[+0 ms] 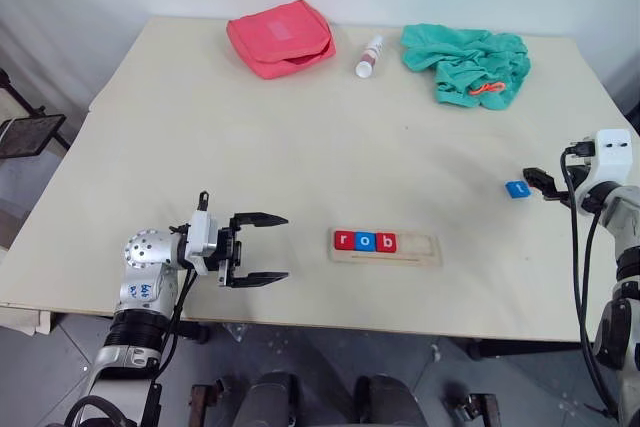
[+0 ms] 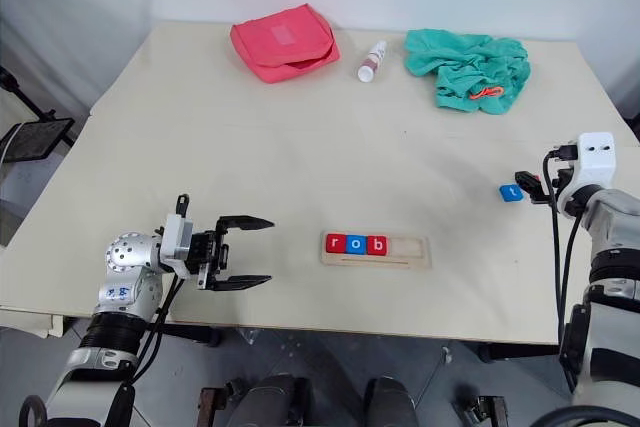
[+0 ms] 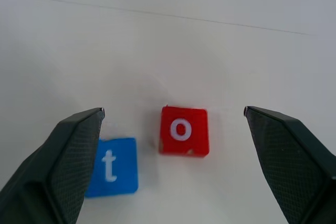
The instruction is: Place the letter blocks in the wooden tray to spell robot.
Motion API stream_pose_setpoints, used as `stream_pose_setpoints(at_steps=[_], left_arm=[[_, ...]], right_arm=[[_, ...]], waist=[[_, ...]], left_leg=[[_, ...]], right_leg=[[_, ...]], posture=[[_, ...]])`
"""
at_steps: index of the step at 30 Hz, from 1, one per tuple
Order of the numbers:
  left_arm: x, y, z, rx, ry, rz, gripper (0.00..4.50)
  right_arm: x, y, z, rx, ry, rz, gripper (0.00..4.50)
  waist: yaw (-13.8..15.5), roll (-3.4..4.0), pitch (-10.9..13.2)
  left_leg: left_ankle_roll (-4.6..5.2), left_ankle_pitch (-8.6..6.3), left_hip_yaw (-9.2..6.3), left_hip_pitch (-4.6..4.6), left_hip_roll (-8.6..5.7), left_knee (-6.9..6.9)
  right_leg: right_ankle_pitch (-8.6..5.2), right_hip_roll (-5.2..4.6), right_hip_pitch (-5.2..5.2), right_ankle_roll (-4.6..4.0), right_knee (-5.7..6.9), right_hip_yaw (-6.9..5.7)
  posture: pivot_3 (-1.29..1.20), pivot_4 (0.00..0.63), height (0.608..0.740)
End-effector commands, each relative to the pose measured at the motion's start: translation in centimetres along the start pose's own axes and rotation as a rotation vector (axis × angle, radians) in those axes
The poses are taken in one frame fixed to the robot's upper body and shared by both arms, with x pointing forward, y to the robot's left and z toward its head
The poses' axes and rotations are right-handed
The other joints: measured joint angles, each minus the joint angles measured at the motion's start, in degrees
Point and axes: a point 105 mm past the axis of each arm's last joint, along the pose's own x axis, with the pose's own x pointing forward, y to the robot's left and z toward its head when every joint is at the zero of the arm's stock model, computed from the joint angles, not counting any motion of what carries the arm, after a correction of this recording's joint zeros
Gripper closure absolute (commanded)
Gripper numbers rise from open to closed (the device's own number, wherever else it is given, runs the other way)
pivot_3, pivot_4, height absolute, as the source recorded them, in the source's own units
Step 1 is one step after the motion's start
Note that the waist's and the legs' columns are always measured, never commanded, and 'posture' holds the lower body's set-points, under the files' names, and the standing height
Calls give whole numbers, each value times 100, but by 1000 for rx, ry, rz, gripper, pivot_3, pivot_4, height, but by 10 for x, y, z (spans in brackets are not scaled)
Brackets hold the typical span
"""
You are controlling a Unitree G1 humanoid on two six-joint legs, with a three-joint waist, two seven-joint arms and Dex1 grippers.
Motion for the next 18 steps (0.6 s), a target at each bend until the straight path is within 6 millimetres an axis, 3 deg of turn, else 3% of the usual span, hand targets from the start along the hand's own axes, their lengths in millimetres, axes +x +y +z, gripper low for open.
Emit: stream_pose_setpoints(at_steps=[1,10,18], left_arm=[[-5,-1,10,37,-5,27,0],[-6,-4,11,33,1,48,0],[-7,-5,11,36,3,59,0]], right_arm=[[3,-5,3,-9,-12,-57,41],[9,-3,-5,9,16,-96,41],[9,-9,2,37,-13,-154,41]], waist=[[-13,0,0],[-22,4,1],[-26,6,2]], left_leg=[[0,0,1,-1,0,0],[0,0,2,-1,1,2],[0,0,3,-2,2,1]], right_leg=[[0,-1,0,0,-1,0],[0,1,-1,0,-1,4],[0,1,-1,0,-1,6]], posture=[[0,150,740],[0,150,740],[0,150,740]])
